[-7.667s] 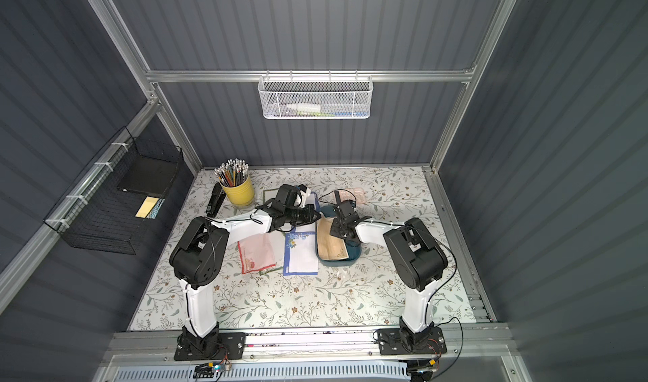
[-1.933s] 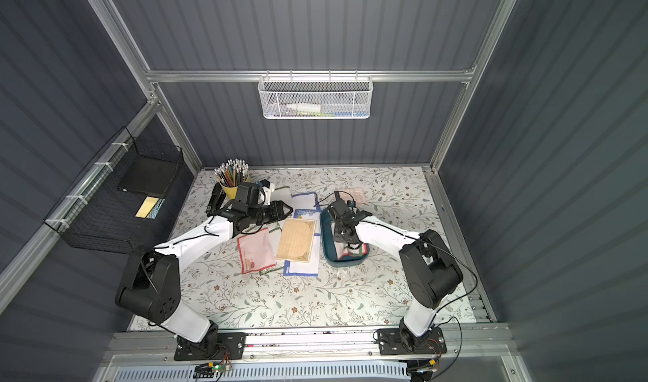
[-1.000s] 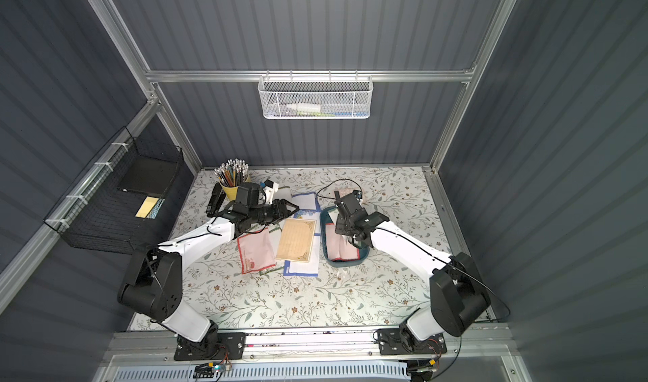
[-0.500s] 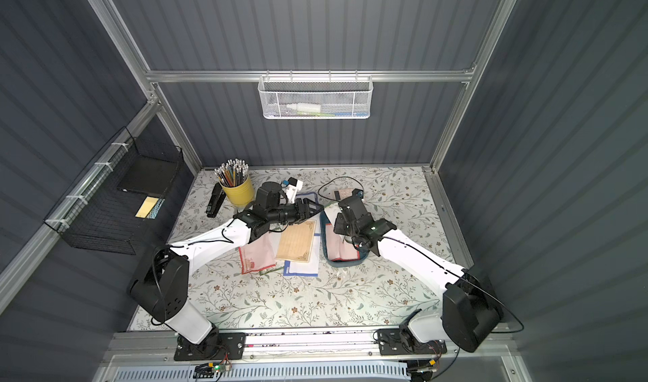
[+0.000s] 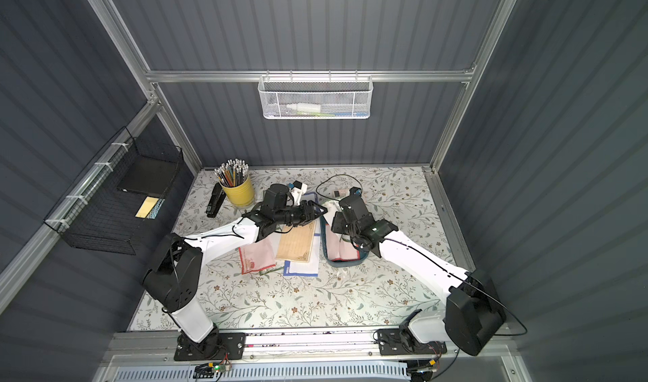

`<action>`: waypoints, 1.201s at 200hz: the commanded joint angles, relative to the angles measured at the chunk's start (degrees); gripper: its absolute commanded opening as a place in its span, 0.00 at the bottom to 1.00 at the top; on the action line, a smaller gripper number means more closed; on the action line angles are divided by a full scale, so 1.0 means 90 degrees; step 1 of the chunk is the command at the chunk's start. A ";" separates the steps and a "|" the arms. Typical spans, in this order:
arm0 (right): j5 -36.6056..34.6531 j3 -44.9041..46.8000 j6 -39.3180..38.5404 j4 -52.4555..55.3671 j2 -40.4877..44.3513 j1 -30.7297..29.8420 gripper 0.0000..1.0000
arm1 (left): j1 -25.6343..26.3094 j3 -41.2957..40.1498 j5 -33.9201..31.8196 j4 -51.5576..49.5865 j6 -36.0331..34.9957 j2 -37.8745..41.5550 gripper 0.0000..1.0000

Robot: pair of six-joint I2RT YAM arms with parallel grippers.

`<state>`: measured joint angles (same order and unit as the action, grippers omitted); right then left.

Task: Take out the stationery paper from the storage box
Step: Pick up the stationery paper from the storage box.

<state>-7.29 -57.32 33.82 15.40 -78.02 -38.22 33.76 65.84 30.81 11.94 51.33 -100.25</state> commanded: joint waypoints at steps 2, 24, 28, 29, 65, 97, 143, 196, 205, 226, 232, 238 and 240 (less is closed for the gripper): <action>0.0157 -0.0145 -0.0091 -0.0055 -0.0110 -0.0035 0.00 | 0.0076 0.0233 -0.0061 0.0138 0.0039 -0.0133 0.50; 0.0184 -0.0120 -0.0086 -0.0062 -0.0098 -0.0039 0.00 | 0.0096 0.0254 -0.0061 0.0147 0.0034 -0.0188 0.44; 0.0187 -0.0120 -0.0080 -0.0062 -0.0093 -0.0038 0.00 | 0.0102 0.0257 -0.0063 0.0147 0.0029 -0.0187 0.41; 0.0176 -0.0123 -0.0078 -0.0071 -0.0097 -0.0035 0.00 | 0.0104 0.0260 -0.0063 0.0147 0.0029 -0.0188 0.40; 0.0165 -0.0074 -0.0076 -0.0061 -0.0096 -0.0042 0.00 | 0.0101 0.0220 -0.0038 0.0116 -0.0007 -0.0137 0.14; 0.0242 -0.0067 -0.0052 -0.0048 -0.0186 -0.0051 0.05 | 0.0099 0.0223 0.0000 0.0047 -0.0050 -0.0130 0.00; -0.0054 0.0012 0.0020 0.0114 -0.0123 -0.0044 0.34 | 0.0096 0.0431 -0.0138 -0.0587 -0.0457 0.0054 0.00; -0.0355 0.0187 0.0011 0.0255 -0.0115 -0.0050 0.37 | 0.0051 0.1055 -0.0073 -0.1324 -0.0887 0.0382 0.00; -0.0463 0.0198 0.0035 0.0307 -0.0148 -0.0042 0.37 | 0.0021 0.1146 -0.0068 -0.1450 -0.0938 0.0464 0.00; -0.0667 0.0197 0.0069 0.0423 -0.0200 -0.0043 0.37 | -0.0061 0.1444 0.0018 -0.1714 -0.1062 0.0652 0.00; -0.0717 0.0197 0.0086 0.0439 -0.0196 -0.0047 0.37 | -0.0090 0.1491 0.0041 -0.1818 -0.1122 0.0700 0.00; -0.0768 0.0206 0.0091 0.0435 -0.0191 -0.0047 0.38 | -0.0124 0.1525 0.0062 -0.1912 -0.1175 0.0751 0.00; -0.0783 0.0206 0.0092 0.0425 -0.0189 -0.0050 0.38 | -0.0144 0.1523 0.0075 -0.1937 -0.1192 0.0780 0.00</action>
<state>-10.87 -56.25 34.26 17.54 -79.07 -38.37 33.71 76.25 30.30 -0.62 44.40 -97.43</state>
